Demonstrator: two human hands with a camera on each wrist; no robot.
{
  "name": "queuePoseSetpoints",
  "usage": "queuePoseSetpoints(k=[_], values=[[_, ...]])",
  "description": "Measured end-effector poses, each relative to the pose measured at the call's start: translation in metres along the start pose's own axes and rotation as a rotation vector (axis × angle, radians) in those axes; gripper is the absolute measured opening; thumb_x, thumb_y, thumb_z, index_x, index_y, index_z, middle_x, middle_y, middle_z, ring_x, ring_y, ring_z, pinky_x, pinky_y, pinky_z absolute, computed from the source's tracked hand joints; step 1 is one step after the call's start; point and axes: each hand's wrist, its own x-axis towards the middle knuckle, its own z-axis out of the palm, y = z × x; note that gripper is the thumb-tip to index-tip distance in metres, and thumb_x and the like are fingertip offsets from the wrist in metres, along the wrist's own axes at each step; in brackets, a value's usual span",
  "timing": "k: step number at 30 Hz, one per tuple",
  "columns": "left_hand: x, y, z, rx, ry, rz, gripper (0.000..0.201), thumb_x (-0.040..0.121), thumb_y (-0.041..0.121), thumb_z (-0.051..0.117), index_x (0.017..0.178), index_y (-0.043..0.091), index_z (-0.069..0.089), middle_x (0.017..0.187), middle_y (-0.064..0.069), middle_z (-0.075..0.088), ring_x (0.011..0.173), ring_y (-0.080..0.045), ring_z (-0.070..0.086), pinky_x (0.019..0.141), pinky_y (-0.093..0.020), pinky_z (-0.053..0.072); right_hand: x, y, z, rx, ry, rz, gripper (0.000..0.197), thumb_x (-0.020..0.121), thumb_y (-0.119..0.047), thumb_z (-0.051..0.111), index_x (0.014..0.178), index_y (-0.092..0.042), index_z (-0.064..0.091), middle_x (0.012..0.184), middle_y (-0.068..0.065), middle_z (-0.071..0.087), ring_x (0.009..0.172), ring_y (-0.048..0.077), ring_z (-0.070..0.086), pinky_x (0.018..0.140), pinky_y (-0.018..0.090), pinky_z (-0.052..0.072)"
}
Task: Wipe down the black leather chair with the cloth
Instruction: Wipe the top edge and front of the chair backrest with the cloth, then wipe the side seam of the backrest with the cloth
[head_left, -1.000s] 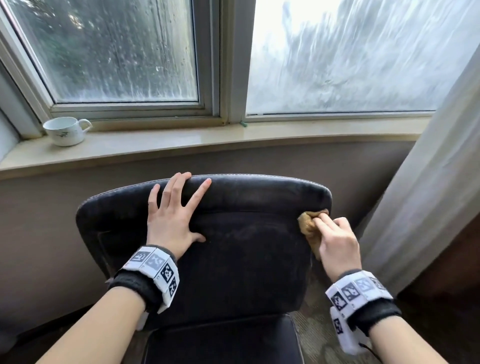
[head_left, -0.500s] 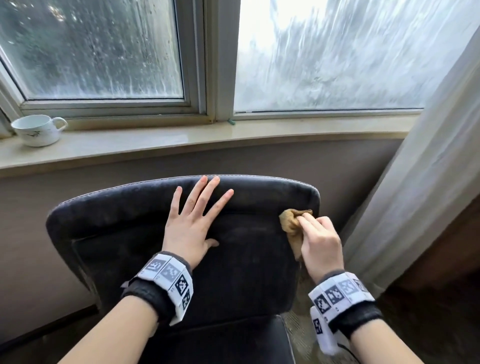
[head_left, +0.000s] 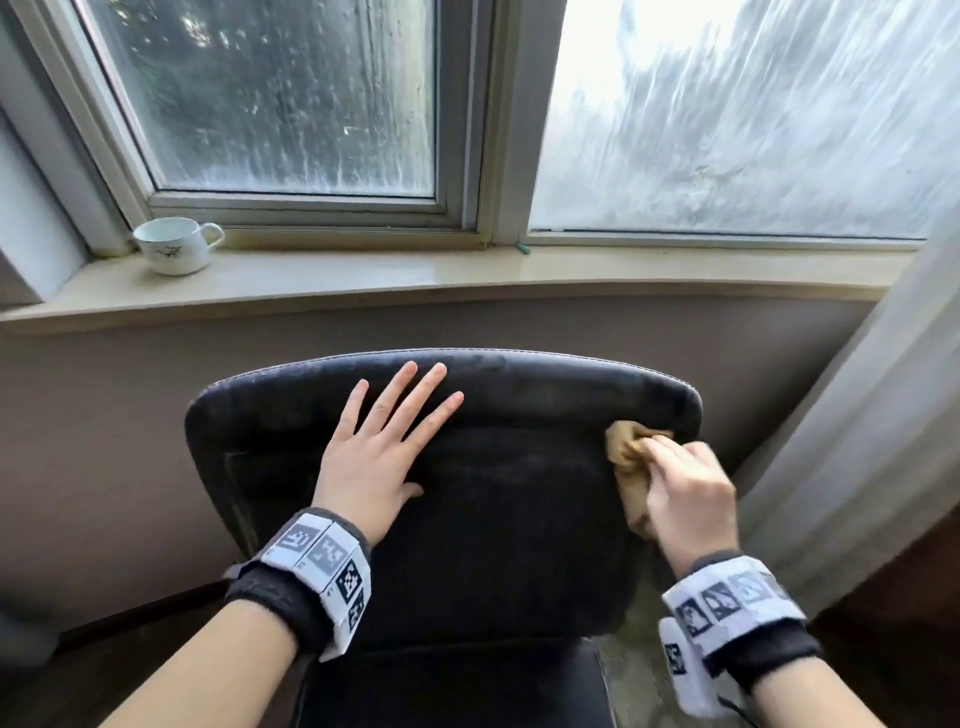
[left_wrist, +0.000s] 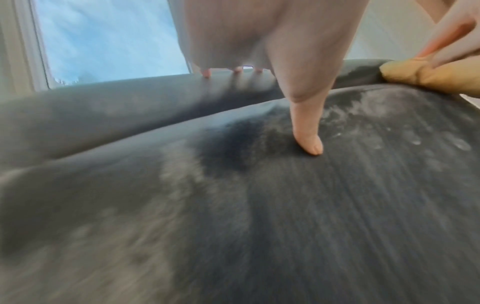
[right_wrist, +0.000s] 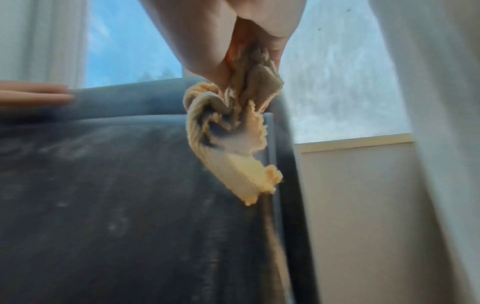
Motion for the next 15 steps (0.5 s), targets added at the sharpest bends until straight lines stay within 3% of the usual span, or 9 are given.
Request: queuePoseSetpoints(k=[3,5,7,9,11,13,15], values=[[-0.026,-0.019,0.001,0.015,-0.012,-0.026,0.118,0.045,0.031,0.089,0.145,0.027,0.026,0.156,0.002,0.015,0.142,-0.020,0.015,0.111,-0.049,0.017,0.002,0.003,-0.014,-0.024,-0.090,0.113,0.042,0.073,-0.020,0.035,0.080,0.001,0.071,0.071,0.018,0.071,0.061,0.037,0.059,0.058,0.035,0.052],[-0.042,-0.027,0.004,-0.014,-0.010,-0.049,0.113,0.049,0.034,0.088,0.144,0.025,0.028,0.155,0.001,0.018,0.141,-0.020,0.015,0.111,-0.049,0.022,0.007,-0.012,-0.017,0.005,-0.058,0.206,0.048,0.072,-0.025,0.033,0.082,0.001,0.072,0.070,0.024,0.068,0.066,0.041,0.061,0.063,0.042,0.053],[-0.055,-0.027,0.005,-0.126,0.022,-0.064,0.103,0.057,0.039,0.083,0.144,0.023,0.029,0.154,0.001,0.023,0.141,-0.018,0.018,0.111,-0.047,0.029,0.007,-0.051,-0.013,0.066,0.028,0.173,0.037,0.075,-0.021,0.044,0.085,0.000,0.073,0.075,0.023,0.069,0.071,0.040,0.063,0.070,0.037,0.050],[-0.066,-0.020,0.002,-0.397,0.106,-0.066,0.091,0.069,0.040,0.076,0.143,0.026,0.027,0.151,0.003,0.030,0.139,-0.012,0.025,0.110,-0.040,0.033,-0.004,-0.107,-0.001,0.250,0.013,0.001,0.021,0.076,-0.011,0.057,0.088,-0.002,0.072,0.082,0.014,0.071,0.076,0.030,0.063,0.078,0.027,0.044],[-0.079,-0.013,-0.003,-0.815,0.161,-0.148,0.080,0.074,0.035,0.074,0.142,0.030,0.030,0.144,0.009,0.041,0.132,-0.002,0.036,0.110,-0.025,0.032,-0.017,-0.162,0.018,0.440,-0.085,-0.179,0.019,0.074,-0.006,0.062,0.092,-0.003,0.071,0.090,0.008,0.071,0.081,0.019,0.059,0.081,0.021,0.044],[-0.093,-0.012,-0.004,-1.094,0.235,-0.277,0.069,0.074,0.029,0.074,0.135,0.033,0.043,0.131,0.012,0.052,0.122,0.002,0.045,0.105,-0.015,0.034,-0.026,-0.203,0.037,0.579,-0.192,-0.199,0.024,0.072,-0.005,0.064,0.096,-0.005,0.070,0.096,0.006,0.068,0.087,0.014,0.059,0.083,0.019,0.046],[-0.111,-0.019,0.001,-1.176,0.361,-0.431,0.055,0.071,0.031,0.072,0.122,0.038,0.054,0.119,0.014,0.059,0.114,0.002,0.052,0.098,-0.012,0.038,-0.031,-0.229,0.048,0.690,-0.302,-0.146,0.027,0.072,-0.008,0.063,0.098,-0.008,0.070,0.099,0.004,0.064,0.091,0.006,0.057,0.085,0.012,0.045]])
